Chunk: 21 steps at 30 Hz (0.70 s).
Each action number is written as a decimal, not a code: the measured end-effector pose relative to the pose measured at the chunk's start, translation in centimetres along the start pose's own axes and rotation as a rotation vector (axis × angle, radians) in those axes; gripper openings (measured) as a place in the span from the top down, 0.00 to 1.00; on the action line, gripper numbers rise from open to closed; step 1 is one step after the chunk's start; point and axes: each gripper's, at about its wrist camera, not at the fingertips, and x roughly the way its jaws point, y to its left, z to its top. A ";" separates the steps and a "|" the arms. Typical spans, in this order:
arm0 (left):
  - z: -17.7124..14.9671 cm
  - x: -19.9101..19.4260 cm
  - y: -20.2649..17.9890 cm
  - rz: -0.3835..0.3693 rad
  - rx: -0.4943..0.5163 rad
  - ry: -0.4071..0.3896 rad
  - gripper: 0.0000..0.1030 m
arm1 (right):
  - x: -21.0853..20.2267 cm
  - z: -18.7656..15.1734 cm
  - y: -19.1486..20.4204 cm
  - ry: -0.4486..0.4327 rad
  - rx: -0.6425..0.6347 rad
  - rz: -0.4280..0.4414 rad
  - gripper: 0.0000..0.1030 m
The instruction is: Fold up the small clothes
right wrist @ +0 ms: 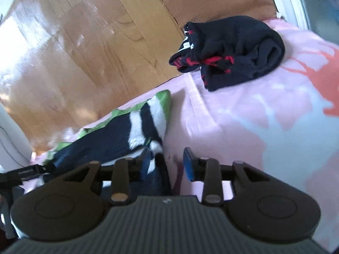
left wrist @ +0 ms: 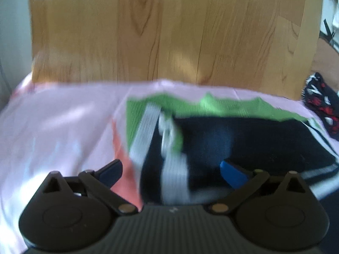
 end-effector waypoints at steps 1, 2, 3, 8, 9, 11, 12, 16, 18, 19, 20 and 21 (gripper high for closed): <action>-1.2 -1.0 0.6 -0.017 -0.008 0.000 0.01 | -0.8 -0.5 -0.6 0.001 0.014 0.029 0.61; -2.5 -2.3 1.2 -0.022 -0.005 -0.001 0.01 | -1.5 -0.8 -1.0 0.004 0.023 0.050 0.59; -4.0 -3.8 1.7 -0.011 0.005 -0.010 0.01 | -2.5 -1.3 -1.4 0.005 0.031 0.067 0.59; -10.8 -11.5 3.6 0.028 -0.021 -0.025 0.01 | -6.1 -2.9 -2.6 0.011 0.044 0.124 0.59; -12.1 -13.0 3.7 0.032 -0.028 -0.016 0.02 | -6.5 -3.1 -2.5 0.019 0.034 0.129 0.59; -14.2 -15.5 3.6 0.032 -0.041 -0.003 0.04 | -7.3 -3.5 -2.4 0.039 0.008 0.148 0.58; -15.3 -16.6 3.5 0.035 -0.043 0.006 0.04 | -7.6 -3.7 -2.3 0.058 -0.014 0.168 0.58; -18.2 -20.1 3.1 0.036 -0.046 0.051 0.08 | -9.2 -4.3 -2.5 0.140 -0.090 0.246 0.58; -19.1 -21.4 3.0 0.029 -0.058 0.075 0.08 | -10.3 -4.7 -3.2 0.191 -0.094 0.289 0.58; -19.5 -21.7 2.8 0.033 -0.050 0.079 0.08 | -11.0 -4.9 -3.6 0.215 -0.091 0.311 0.58; -19.7 -22.0 2.6 0.038 -0.041 0.086 0.08 | -11.6 -5.0 -4.1 0.241 -0.084 0.335 0.58; -19.7 -22.1 2.5 0.039 -0.036 0.097 0.08 | -12.3 -5.3 -4.6 0.265 -0.072 0.356 0.58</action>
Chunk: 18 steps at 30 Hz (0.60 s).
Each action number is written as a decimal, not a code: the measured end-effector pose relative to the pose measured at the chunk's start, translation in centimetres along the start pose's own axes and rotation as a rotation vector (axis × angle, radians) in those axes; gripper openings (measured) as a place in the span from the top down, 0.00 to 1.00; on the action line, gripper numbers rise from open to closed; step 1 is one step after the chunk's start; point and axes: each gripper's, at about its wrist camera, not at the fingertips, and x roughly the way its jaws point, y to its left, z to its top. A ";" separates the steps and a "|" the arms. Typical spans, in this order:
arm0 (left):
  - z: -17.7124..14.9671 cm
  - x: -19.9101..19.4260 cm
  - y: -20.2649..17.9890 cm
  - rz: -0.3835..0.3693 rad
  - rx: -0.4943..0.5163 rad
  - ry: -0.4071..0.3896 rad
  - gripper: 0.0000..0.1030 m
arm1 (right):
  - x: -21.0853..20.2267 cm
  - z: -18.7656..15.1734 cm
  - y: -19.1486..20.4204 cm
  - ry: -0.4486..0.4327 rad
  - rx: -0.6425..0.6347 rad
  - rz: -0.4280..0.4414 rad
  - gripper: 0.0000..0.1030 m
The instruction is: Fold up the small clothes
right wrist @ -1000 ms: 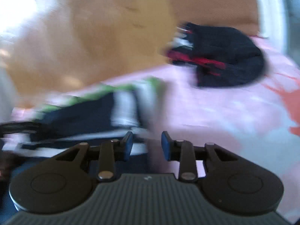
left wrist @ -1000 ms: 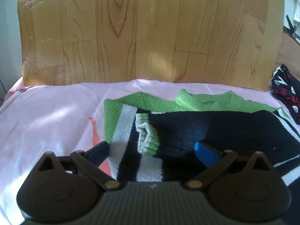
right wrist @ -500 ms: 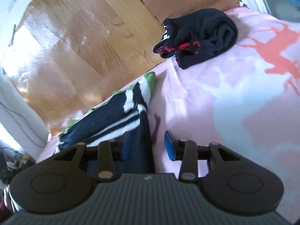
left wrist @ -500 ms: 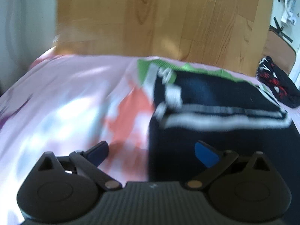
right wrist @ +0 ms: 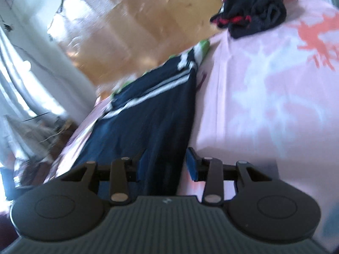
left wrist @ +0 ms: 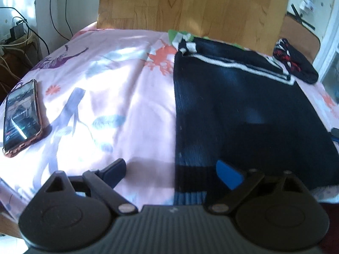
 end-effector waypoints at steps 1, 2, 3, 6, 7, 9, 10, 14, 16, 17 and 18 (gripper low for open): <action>-0.1 0.0 -0.1 0.003 0.004 0.009 0.08 | -0.7 -0.5 -0.2 0.022 0.017 0.018 0.58; 0.0 0.0 -0.3 0.006 0.012 0.021 0.08 | -1.3 -1.0 -0.4 0.038 0.029 0.032 0.58; -0.1 0.0 -0.7 0.008 0.021 0.030 0.08 | -1.8 -1.5 -0.6 0.055 0.039 0.045 0.58; -0.5 -0.2 -1.8 0.022 0.078 0.057 0.14 | -3.3 -2.9 -0.8 0.107 0.050 0.084 0.58; -0.6 -0.3 -2.3 0.026 0.095 0.063 0.22 | -3.6 -3.4 -0.7 0.118 0.050 0.094 0.58; -0.4 -0.7 -2.7 0.006 0.113 0.073 0.44 | -3.8 -4.1 -0.4 0.140 0.048 0.124 0.58; -0.4 -0.8 -2.9 -0.011 0.108 0.077 0.60 | -3.8 -4.4 -0.3 0.142 0.051 0.140 0.58; 0.4 -0.8 -2.1 -0.088 0.020 0.090 0.84 | -2.3 -4.9 0.2 0.166 0.066 0.209 0.60; 0.9 -0.6 -1.0 -0.135 -0.062 0.097 0.88 | -1.6 -4.8 0.7 0.175 0.030 0.209 0.78; 1.2 -0.5 -0.4 -0.157 -0.099 0.095 0.88 | -1.3 -4.7 0.8 0.183 0.011 0.202 0.89; 1.4 -0.6 0.1 -0.177 -0.132 0.083 0.88 | -1.1 -4.4 0.8 0.184 0.011 0.213 0.89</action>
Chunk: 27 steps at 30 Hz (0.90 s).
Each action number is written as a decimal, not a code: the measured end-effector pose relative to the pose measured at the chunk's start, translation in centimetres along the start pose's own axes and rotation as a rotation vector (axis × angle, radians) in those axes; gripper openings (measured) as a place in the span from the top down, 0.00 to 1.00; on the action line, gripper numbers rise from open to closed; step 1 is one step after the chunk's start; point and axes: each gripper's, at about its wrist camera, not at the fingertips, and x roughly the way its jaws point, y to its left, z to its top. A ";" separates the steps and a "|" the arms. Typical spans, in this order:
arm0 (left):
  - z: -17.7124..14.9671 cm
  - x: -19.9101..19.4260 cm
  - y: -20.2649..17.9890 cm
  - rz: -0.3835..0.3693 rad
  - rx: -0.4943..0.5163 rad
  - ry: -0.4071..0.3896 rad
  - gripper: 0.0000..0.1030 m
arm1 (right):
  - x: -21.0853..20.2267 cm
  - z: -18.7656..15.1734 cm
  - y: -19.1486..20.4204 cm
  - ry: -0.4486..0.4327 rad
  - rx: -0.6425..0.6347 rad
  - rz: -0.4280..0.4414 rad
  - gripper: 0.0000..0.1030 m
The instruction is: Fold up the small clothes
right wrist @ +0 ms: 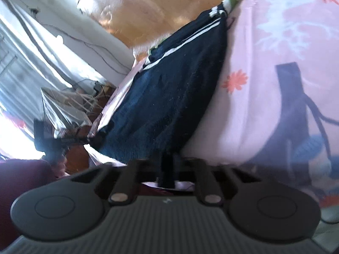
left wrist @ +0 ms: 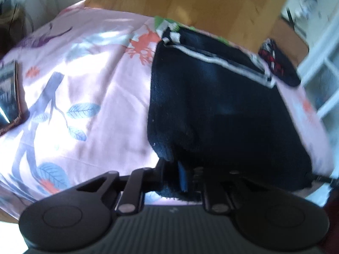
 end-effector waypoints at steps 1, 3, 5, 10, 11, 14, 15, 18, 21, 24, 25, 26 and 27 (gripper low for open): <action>0.4 -0.2 0.4 -0.022 -0.025 -0.018 0.88 | -0.1 0.3 -0.1 -0.014 0.007 0.024 0.89; 1.5 -0.8 0.7 -0.072 -0.056 -0.072 0.89 | -0.7 1.5 0.0 -0.074 0.010 0.069 0.90; 2.9 -1.2 0.8 -0.117 -0.073 -0.149 0.90 | -1.1 3.3 0.5 -0.144 -0.009 0.104 0.90; 10.1 1.1 0.0 -0.160 -0.104 -0.263 0.88 | -0.4 9.1 1.1 -0.327 -0.090 0.085 0.90; 11.9 2.2 -0.1 -0.132 -0.115 -0.273 0.84 | 0.0 10.4 0.8 -0.364 -0.083 0.055 0.90; 15.4 5.5 -0.1 0.079 -0.183 -0.274 0.57 | 2.9 14.6 -1.0 -0.458 0.012 -0.196 0.81; 15.5 5.9 0.1 0.087 -0.203 -0.270 0.56 | 3.8 15.4 -1.5 -0.472 0.042 -0.304 0.64; 13.6 5.4 0.2 0.033 -0.143 -0.303 0.34 | 3.5 14.3 -2.3 -0.501 0.081 -0.270 0.56; 11.7 5.7 0.1 0.123 -0.078 -0.303 0.20 | 2.7 11.9 -2.4 -0.489 0.060 -0.274 0.50; 10.9 6.8 0.3 0.091 -0.053 -0.233 0.20 | 2.9 10.7 -3.3 -0.443 0.103 -0.285 0.50; 10.7 6.9 0.2 0.087 -0.040 -0.221 0.20 | 2.9 10.4 -3.7 -0.426 0.127 -0.269 0.50; 10.4 7.2 -0.2 0.088 -0.026 -0.213 0.20 | 3.0 10.1 -3.9 -0.411 0.145 -0.247 0.50; 10.3 7.6 -0.6 0.088 -0.016 -0.207 0.20 | 2.5 9.7 -3.8 -0.401 0.149 -0.234 0.50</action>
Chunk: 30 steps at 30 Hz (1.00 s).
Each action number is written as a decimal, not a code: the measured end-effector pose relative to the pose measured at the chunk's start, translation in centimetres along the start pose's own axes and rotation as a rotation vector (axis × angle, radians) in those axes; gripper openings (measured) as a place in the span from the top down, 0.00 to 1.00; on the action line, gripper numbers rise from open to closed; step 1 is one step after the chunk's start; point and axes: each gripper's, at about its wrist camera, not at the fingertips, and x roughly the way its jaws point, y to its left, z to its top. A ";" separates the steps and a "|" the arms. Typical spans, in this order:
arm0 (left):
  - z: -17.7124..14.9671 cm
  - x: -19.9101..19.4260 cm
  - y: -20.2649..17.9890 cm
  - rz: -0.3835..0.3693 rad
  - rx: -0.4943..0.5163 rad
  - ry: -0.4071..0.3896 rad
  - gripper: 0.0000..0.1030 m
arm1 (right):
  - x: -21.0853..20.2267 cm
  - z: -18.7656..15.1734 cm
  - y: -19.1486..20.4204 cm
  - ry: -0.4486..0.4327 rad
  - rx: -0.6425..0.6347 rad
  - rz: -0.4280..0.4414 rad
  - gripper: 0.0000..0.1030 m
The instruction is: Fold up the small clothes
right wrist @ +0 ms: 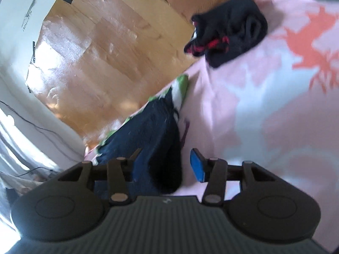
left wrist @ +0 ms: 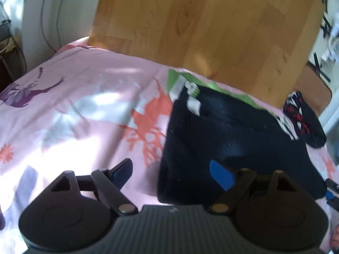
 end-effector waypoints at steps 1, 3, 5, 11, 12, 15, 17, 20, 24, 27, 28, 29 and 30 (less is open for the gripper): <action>-0.1 0.3 -0.2 -0.002 0.005 0.006 0.23 | 0.1 -0.2 0.1 0.008 -0.002 0.003 0.49; 0.2 1.4 -0.5 0.012 0.000 0.023 0.29 | 0.6 -0.7 0.9 0.009 -0.028 -0.013 0.50; 0.3 1.9 -0.5 0.025 -0.013 0.035 0.39 | 0.8 -0.7 1.8 -0.022 -0.084 -0.045 0.56; 0.5 2.2 0.3 0.038 -0.021 0.062 0.83 | -0.7 -1.3 3.9 -0.014 -0.242 -0.056 0.93; 0.5 2.3 0.5 0.036 -0.018 0.063 0.83 | -1.5 -1.5 3.9 -0.017 -0.240 -0.045 0.93; 0.4 3.0 0.2 0.053 0.011 0.072 0.75 | -2.3 -2.6 2.8 0.015 -0.206 -0.081 0.93; 0.6 3.1 -0.3 0.075 0.034 0.069 0.65 | -1.7 -3.4 2.1 0.038 -0.206 -0.116 0.90; 1.5 2.2 -0.6 0.109 0.061 0.025 0.52 | -2.1 -2.2 1.7 -0.008 -0.150 -0.116 0.78; 3.7 1.1 -0.3 0.066 0.016 -0.063 0.50 | -2.5 0.3 2.9 -0.089 -0.199 -0.118 0.77; 5.0 2.1 -1.7 0.001 0.003 -0.085 0.50 | -0.8 1.7 4.2 -0.078 -0.219 -0.075 0.77; 5.2 2.7 -2.4 -0.019 0.014 -0.089 0.48 | 0.3 2.0 4.8 -0.063 -0.232 -0.071 0.77; 5.2 3.5 -3.1 -0.036 0.030 -0.093 0.46 | 1.4 2.2 5.5 -0.046 -0.247 -0.072 0.77; 5.2 4.5 -4.0 -0.051 0.049 -0.095 0.45 | 2.6 2.4 6.2 -0.021 -0.270 -0.073 0.77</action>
